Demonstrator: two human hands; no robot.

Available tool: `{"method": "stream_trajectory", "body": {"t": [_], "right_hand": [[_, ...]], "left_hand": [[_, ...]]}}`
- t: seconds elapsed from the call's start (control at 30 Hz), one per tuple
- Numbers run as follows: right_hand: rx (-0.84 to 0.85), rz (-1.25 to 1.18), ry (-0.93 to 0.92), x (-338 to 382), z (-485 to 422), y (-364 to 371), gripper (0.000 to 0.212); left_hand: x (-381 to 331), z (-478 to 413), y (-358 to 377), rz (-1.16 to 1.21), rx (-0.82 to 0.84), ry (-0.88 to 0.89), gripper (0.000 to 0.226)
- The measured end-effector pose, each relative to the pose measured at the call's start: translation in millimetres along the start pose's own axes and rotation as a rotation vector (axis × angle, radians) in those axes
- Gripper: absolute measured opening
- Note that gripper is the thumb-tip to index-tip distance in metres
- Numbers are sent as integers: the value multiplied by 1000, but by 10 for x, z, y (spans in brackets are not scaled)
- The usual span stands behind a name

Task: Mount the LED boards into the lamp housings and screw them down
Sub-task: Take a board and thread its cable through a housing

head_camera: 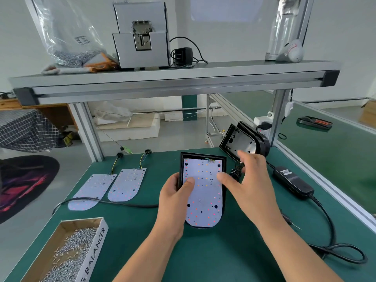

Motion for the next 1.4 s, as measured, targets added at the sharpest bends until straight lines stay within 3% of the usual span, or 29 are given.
{"method": "stream_trajectory", "body": {"t": [0.07,0.17,0.23,0.43,0.5,0.57,0.67,0.77,0.87,0.93,1.07,1.13,1.2,1.33,1.4], "right_hand": [[93,-112,117,-82,-10,56,74],[124,-300,148,-135,-1,159,30],[85,-410,147,-166,8,192,12],[54,-623,146,-263,-27,190,13],[32,-820,172,-309,-74,136,14],[-35,-1010,220,-333,-118,70,20],[-96,-1126,239,-369,-146,-12,22],[-133,-1131,260,-462,-143,-126,25],[-229,-1207,350,-613,-146,-212,37],[-264,-1195,380,-665,-147,-221,38],[-320,-1084,375,-710,-153,-218,13],[-275,-951,326,-700,-176,-142,11],[-190,-849,271,-644,-175,0,9],[-137,-894,273,-609,-136,193,12],[-145,-917,287,-599,-133,202,14]], "left_hand": [[-16,12,22,-40,30,18,17],[-30,34,63,-180,41,66,20],[-30,36,78,-224,55,74,26],[-56,22,63,-164,183,21,60],[-99,-28,-81,-170,93,24,77],[-95,-120,-299,-294,-19,-11,75],[56,-230,-518,-486,-21,-220,50],[176,-236,-563,-215,-142,-355,38],[185,-228,-712,237,-457,-291,27],[167,-207,-918,453,-648,-226,39],[2,-198,-1346,674,-858,-104,62],[-74,-197,-1470,591,-873,-70,68],[-163,-216,-1487,355,-825,-17,69],[-269,-233,-1192,8,-626,5,48],[-320,-217,-995,-276,-479,1,39]]}}
Point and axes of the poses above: each hand's wrist, its own z-axis away from the middle knuckle, its own y-axis out of the palm, x = y × z, the point moved 6 cm from there along -z, towards the middle knuckle, and after that the axes turned 7 degrees about -z, right-handed, at the moved point
